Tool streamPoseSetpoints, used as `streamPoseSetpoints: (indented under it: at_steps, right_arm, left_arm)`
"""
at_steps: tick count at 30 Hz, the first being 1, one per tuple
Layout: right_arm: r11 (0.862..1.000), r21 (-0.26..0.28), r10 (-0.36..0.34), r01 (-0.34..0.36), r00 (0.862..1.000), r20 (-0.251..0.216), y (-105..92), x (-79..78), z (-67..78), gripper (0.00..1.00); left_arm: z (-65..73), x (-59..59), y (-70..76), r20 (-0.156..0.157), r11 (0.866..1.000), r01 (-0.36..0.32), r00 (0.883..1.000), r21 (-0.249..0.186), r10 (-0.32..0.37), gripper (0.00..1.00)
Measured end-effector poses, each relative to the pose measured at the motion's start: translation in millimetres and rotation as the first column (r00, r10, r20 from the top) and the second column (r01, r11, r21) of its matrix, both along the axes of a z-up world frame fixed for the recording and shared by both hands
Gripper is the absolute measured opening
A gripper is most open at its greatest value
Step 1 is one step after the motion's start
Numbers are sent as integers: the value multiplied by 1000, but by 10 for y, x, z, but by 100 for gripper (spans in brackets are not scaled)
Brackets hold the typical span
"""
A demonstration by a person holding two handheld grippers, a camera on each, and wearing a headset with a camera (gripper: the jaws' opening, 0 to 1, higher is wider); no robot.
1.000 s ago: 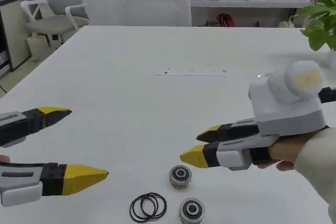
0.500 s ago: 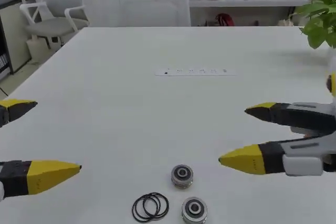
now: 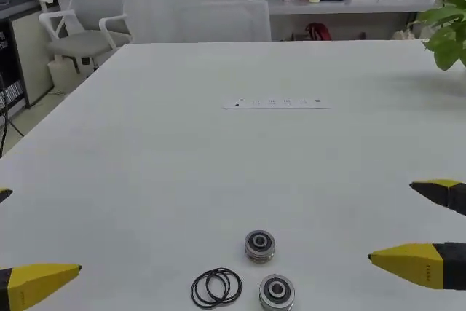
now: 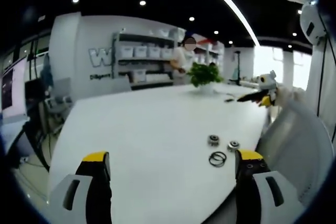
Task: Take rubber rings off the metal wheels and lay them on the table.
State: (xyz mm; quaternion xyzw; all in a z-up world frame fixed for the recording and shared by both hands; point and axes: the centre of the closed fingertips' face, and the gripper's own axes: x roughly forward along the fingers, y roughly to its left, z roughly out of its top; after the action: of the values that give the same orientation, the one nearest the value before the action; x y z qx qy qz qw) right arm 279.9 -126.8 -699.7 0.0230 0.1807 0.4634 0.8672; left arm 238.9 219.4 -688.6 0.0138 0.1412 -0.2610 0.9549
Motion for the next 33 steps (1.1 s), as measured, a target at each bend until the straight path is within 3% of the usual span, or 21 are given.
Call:
streamPoseSetpoints:
  at_steps: [4, 13, 26, 33]
  right_arm:
    - [1000, -16, -26, 25, 999, -46, -43, -57, -202, 100]
    - [995, -98, -18, 5, 990, -136, 9, -216, -563, 100]
    - [988, -142, 34, -61, 981, -191, 158, -429, -790, 100]
    - [989, -140, 21, -50, 980, -200, 107, -423, -806, 98]
  left_arm:
    - [-86, 14, -27, -21, 1000, -16, 1000, 10, 16, 100]
    - [-294, 8, -153, -79, 1000, -5, 997, 15, 6, 100]
    - [-432, -74, -273, -117, 1000, 7, 993, -14, -8, 99]
    - [-449, -84, -261, -126, 1000, -6, 992, -2, 6, 100]
